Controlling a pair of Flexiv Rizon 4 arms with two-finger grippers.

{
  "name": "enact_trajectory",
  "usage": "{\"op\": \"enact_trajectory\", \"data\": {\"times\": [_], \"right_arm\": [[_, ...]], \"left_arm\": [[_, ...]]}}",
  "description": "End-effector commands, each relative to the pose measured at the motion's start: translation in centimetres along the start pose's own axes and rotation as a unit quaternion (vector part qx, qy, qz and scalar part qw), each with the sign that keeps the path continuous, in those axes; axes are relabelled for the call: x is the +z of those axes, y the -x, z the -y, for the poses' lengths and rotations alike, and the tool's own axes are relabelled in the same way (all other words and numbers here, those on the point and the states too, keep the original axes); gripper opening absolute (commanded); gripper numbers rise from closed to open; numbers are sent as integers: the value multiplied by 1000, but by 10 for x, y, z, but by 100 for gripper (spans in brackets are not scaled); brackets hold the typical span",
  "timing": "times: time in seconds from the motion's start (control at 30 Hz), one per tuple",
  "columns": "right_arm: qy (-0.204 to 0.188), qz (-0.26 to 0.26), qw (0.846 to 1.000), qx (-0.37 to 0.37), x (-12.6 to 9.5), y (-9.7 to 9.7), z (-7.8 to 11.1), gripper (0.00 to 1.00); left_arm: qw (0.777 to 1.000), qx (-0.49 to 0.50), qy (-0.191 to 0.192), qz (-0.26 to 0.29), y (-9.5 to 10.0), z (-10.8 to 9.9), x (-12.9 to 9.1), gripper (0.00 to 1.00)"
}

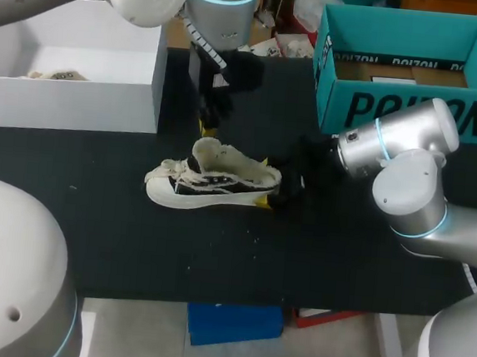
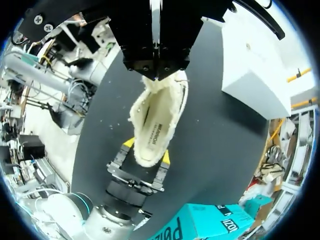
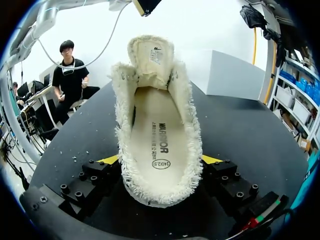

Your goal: Take the shoe out of the shoebox, open the shoe tongue, remove and reinsert the insole, then place the shoe into the shoebox

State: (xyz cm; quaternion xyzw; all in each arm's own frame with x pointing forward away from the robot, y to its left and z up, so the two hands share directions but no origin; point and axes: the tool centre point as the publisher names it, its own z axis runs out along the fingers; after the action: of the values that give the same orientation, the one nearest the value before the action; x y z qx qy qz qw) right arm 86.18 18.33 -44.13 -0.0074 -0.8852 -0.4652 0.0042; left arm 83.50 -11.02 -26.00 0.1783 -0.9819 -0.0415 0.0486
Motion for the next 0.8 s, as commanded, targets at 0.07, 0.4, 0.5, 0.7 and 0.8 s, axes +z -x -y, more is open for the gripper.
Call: {"op": "enact_trajectory", "data": {"times": [0.07,0.4,0.5,0.7,0.8], "right_arm": [[-1,0,1000,0,0,1,2,0],[-1,0,1000,0,0,1,2,0],[-1,0,1000,0,0,1,2,0],[-1,0,1000,0,0,1,2,0],[-1,0,1000,0,0,1,2,0]], "left_arm": [[985,144,51,-85,8,6,0,0],[991,109,-56,-45,7,7,-3,0],[992,98,-66,-49,6,7,-3,0],[992,98,-66,-49,6,7,-3,0],[992,98,-66,-49,6,7,-3,0]]}}
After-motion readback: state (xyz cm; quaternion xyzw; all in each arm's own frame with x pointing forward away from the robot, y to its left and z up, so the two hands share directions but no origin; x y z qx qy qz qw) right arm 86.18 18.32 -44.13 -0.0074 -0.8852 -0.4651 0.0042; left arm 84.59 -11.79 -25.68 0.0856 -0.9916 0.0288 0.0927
